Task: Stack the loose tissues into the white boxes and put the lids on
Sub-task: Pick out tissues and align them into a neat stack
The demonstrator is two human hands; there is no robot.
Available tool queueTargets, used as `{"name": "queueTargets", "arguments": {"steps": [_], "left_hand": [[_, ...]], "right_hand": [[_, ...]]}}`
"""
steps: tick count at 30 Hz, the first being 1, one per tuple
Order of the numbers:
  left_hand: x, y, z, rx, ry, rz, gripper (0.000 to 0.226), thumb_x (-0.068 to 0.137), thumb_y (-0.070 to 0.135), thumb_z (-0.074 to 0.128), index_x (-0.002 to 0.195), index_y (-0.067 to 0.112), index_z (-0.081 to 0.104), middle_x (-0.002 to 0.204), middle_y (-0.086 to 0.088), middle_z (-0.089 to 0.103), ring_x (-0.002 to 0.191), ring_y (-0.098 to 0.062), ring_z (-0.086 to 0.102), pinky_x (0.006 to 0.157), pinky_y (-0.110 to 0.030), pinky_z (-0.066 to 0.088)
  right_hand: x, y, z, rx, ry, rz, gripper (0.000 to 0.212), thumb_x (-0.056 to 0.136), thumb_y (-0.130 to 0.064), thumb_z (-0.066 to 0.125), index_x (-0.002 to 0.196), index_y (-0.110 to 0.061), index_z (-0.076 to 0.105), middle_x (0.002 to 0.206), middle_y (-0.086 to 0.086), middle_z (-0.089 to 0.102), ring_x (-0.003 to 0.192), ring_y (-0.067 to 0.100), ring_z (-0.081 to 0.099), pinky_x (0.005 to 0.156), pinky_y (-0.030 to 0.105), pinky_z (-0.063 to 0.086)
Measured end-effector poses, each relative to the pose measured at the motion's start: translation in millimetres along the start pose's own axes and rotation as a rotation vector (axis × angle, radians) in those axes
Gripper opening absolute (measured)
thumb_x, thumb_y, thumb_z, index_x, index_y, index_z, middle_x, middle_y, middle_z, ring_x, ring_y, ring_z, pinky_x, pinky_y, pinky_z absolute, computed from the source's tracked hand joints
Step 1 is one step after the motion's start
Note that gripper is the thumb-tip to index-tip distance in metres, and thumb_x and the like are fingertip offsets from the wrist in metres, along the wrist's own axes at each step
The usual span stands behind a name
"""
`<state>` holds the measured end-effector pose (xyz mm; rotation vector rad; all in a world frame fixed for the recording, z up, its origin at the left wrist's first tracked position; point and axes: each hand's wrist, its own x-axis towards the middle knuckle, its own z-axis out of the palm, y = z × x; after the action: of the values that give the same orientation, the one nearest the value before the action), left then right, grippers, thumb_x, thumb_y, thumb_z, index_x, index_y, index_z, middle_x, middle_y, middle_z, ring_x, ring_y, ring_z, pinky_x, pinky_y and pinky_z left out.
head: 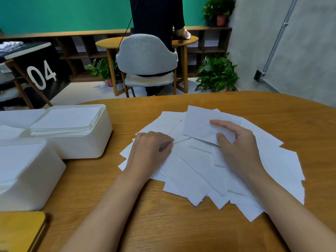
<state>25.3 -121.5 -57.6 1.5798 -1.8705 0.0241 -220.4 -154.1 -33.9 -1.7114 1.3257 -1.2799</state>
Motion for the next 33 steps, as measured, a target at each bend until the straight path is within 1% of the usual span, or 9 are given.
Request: {"name": "queueTargets", "arguments": {"steps": [5,9,12,18,21,25,29,31,33], "left_hand": [[0,3,-2,-0.002,0.069,0.026,0.008,0.094,0.018,0.067,0.095,0.017,0.075,0.087,0.009,0.073,0.084,-0.013,0.068,0.089,-0.035,0.050],[-4,16,-12,-0.100,0.130,0.063,0.008,0.092,0.020,0.062,0.093,0.015,0.068,0.081,0.009,0.069,0.072,-0.020,0.064,0.099,-0.016,0.037],[-4,20,-16,-0.136,0.167,0.097,0.006,0.088,0.013,0.068,0.093,0.014,0.071,0.084,0.010,0.071,0.078,-0.016,0.060,0.098,-0.007,0.033],[-3,10,-12,-0.105,0.019,0.133,0.014,0.087,0.020,0.068,0.100,0.022,0.071,0.091,0.016,0.072,0.083,-0.010,0.068,0.098,-0.021,0.038],[-5,8,-11,-0.047,-0.067,0.185,0.018,0.085,0.034,0.074,0.101,0.027,0.076,0.100,0.017,0.074,0.098,-0.004,0.067,0.098,-0.033,0.040],[-7,16,-14,-0.130,-0.041,0.120,0.036,0.093,0.062,0.063,0.095,0.030,0.080,0.113,0.018,0.070,0.113,0.000,0.060,0.096,-0.029,0.041],[-4,8,-14,-0.065,-0.003,0.008,0.031,0.095,0.042,0.073,0.121,0.026,0.073,0.131,0.012,0.063,0.122,-0.008,0.058,0.099,-0.026,0.046],[-4,3,-10,-0.055,-0.035,-0.056,0.037,0.093,0.034,0.077,0.128,0.025,0.070,0.126,0.013,0.069,0.116,-0.007,0.062,0.091,-0.014,0.040],[-4,4,-7,-0.037,-0.017,-0.095,0.031,0.094,0.022,0.073,0.125,0.023,0.074,0.110,0.010,0.077,0.098,-0.011,0.068,0.079,-0.016,0.042]], "right_hand": [[-1,-2,1,0.012,-0.020,-0.015,0.039,0.098,-0.011,0.067,0.128,-0.036,0.072,0.128,-0.029,0.065,0.109,-0.024,0.053,0.089,0.001,0.040],[-1,-5,-1,-0.028,-0.072,-0.083,0.044,0.096,-0.022,0.073,0.136,-0.037,0.066,0.135,-0.027,0.060,0.081,-0.015,0.056,0.077,0.011,0.041],[-3,-5,-2,-0.008,-0.148,-0.098,0.052,0.092,-0.026,0.077,0.141,-0.038,0.062,0.135,-0.027,0.061,0.108,-0.001,0.064,0.085,0.022,0.055],[-5,-7,0,-0.076,-0.201,-0.148,0.057,0.090,-0.019,0.080,0.137,-0.045,0.059,0.115,-0.027,0.062,0.090,-0.017,0.056,0.074,0.005,0.044],[-4,-6,1,-0.088,-0.221,-0.135,0.061,0.090,-0.019,0.079,0.135,-0.053,0.056,0.127,-0.033,0.057,0.107,-0.010,0.057,0.088,0.010,0.046],[-4,-5,0,-0.078,-0.216,-0.123,0.059,0.092,-0.018,0.077,0.137,-0.050,0.057,0.137,-0.028,0.056,0.117,-0.006,0.056,0.095,0.017,0.050],[-4,-5,1,-0.072,-0.220,-0.122,0.057,0.093,-0.017,0.075,0.138,-0.047,0.058,0.136,-0.031,0.054,0.120,0.000,0.057,0.096,0.022,0.053],[-5,-6,2,-0.068,-0.231,-0.116,0.056,0.093,-0.018,0.075,0.139,-0.045,0.058,0.136,-0.031,0.054,0.128,0.003,0.054,0.104,0.030,0.054],[-5,-6,2,-0.063,-0.235,-0.120,0.056,0.093,-0.018,0.075,0.138,-0.047,0.057,0.135,-0.036,0.051,0.125,-0.001,0.054,0.104,0.028,0.053]]}}
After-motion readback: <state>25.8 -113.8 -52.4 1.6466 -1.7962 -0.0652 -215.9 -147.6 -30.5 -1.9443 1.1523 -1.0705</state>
